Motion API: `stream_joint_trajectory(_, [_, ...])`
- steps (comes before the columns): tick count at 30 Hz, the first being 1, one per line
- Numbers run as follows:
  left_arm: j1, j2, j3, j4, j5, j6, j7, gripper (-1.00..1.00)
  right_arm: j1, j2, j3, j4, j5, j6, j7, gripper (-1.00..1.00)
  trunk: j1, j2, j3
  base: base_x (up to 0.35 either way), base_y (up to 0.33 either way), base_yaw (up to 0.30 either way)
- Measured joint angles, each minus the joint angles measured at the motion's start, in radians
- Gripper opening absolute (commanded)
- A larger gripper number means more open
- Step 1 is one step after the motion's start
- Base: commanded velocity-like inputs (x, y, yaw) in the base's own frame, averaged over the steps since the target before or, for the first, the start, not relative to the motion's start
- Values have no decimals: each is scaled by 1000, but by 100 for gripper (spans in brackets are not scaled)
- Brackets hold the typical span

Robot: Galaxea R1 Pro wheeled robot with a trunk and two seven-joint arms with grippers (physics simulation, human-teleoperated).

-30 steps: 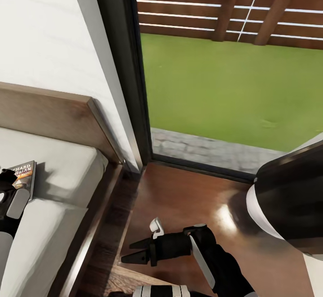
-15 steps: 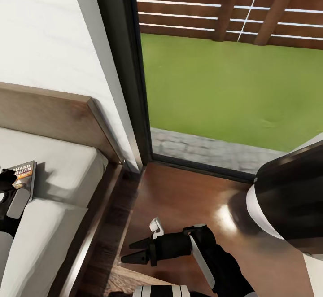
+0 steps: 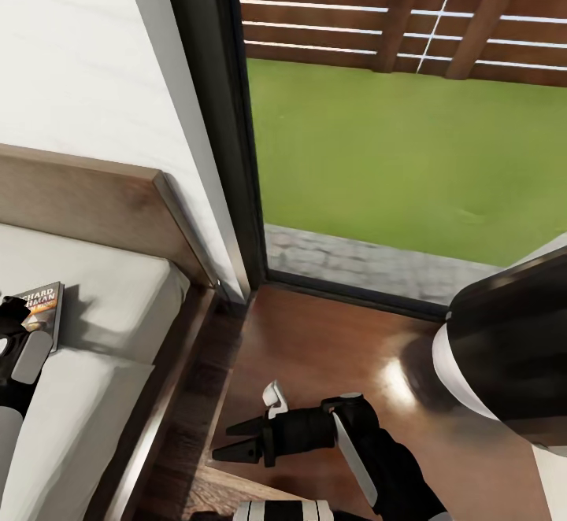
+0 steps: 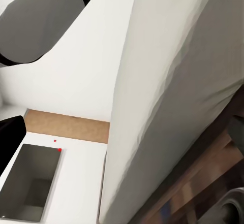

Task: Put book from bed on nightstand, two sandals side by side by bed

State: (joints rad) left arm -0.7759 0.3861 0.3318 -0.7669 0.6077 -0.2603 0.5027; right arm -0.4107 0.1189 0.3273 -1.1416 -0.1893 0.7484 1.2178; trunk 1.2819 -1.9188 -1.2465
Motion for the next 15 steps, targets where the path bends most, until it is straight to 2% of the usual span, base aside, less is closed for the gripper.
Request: stream_joint_trajectory(15, [0,0,0,0,0,0,0,100,0,0,0,0,0,-1,-1,100,0,0,0,0,0,0])
